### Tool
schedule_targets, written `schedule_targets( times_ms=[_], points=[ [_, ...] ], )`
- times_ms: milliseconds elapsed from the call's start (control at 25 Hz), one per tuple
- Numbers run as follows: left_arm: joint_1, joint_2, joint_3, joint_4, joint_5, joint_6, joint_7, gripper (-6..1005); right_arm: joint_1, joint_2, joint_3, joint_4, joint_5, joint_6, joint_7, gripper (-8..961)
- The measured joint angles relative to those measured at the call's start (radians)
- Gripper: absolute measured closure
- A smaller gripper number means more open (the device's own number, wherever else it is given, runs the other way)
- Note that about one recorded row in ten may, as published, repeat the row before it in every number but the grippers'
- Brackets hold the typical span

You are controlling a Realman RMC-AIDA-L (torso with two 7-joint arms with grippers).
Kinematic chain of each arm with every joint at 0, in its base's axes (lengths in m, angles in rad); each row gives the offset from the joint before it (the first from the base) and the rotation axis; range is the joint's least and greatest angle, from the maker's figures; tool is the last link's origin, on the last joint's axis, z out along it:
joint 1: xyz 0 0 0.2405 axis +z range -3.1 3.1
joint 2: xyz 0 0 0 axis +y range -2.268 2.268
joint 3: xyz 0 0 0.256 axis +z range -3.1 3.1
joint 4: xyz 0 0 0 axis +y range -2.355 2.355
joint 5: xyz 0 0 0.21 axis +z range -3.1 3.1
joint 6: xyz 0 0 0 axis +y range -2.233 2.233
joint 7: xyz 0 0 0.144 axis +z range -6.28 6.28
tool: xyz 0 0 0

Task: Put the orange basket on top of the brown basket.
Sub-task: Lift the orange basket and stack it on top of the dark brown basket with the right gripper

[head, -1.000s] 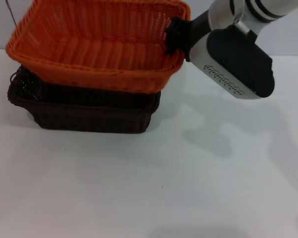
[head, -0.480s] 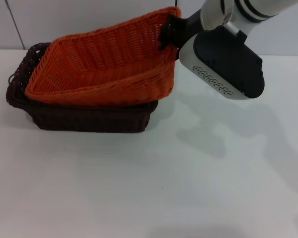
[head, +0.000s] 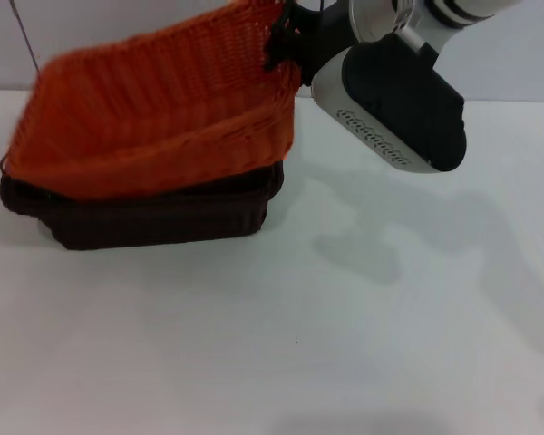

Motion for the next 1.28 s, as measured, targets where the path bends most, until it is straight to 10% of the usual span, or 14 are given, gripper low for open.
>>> schedule_targets(
  times_ms=[1280],
  points=[
    [0.028,0.002,-0.002,0.012,-0.002,-0.039,0.009,547,-0.141,0.006,-0.147,0.206,-0.098,-0.073,0.152,541]
  ],
)
